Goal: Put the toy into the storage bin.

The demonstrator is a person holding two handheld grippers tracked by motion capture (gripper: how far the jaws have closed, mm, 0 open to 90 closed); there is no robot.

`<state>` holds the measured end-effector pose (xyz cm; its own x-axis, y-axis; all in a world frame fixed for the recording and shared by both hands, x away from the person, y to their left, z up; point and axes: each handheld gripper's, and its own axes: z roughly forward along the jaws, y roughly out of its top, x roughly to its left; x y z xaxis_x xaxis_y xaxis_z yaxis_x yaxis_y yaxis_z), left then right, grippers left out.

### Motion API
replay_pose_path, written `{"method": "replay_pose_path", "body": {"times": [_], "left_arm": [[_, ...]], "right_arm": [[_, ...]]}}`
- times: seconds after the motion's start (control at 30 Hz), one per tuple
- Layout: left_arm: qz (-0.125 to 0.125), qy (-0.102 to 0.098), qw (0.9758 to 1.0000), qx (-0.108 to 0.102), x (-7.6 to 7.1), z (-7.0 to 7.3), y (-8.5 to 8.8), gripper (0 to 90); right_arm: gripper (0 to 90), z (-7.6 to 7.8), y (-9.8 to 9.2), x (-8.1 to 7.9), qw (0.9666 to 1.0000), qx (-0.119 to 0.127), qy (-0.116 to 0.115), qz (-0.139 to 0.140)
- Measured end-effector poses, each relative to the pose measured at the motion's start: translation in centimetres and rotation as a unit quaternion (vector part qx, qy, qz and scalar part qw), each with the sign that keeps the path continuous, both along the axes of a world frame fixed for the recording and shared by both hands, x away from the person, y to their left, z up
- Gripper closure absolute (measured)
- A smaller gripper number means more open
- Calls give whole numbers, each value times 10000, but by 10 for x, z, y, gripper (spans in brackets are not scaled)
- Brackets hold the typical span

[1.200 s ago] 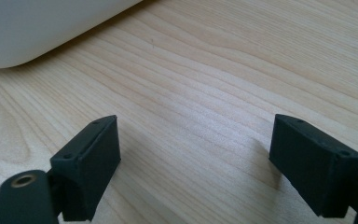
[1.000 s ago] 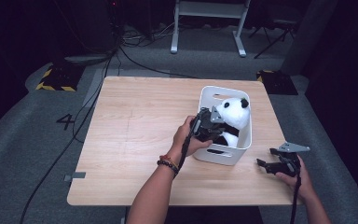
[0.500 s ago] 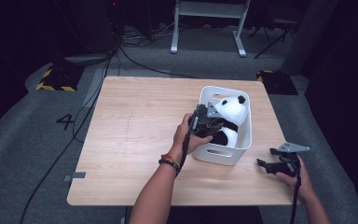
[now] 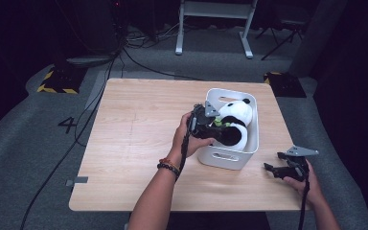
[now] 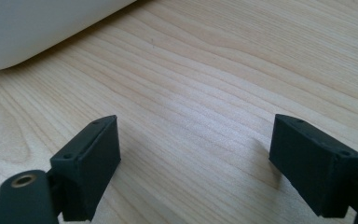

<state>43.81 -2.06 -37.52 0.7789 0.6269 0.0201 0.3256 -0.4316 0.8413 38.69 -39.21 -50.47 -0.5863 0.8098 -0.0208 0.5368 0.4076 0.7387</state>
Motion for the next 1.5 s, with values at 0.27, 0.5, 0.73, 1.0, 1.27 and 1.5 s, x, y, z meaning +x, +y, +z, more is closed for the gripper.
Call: {"method": "replay_pose_path", "body": {"times": [0.27, 0.5, 0.73, 1.0, 1.27, 1.5], "left_arm": [[89, 72, 9999, 97, 0, 0, -5, 282], [67, 165, 9998, 60, 0, 0, -11, 254], [26, 171, 9998, -90, -1, 4, -13, 208], [125, 16, 9998, -184, 0, 10, -20, 172], [46, -25, 9999, -133, -5, 15, -19, 170], [-25, -112, 9998, -159, -10, 23, -10, 170]], "right_arm": [[162, 0, 0, 0, 10000, 1, 0, -1], [162, 0, 0, 0, 10000, -9, -8, 8], [161, 0, 0, 0, 10000, -3, -11, -5], [162, 0, 0, 0, 10000, -5, -5, 6], [162, 0, 0, 0, 10000, -2, -3, 10], [161, 0, 0, 0, 10000, -3, -3, 9]]}}
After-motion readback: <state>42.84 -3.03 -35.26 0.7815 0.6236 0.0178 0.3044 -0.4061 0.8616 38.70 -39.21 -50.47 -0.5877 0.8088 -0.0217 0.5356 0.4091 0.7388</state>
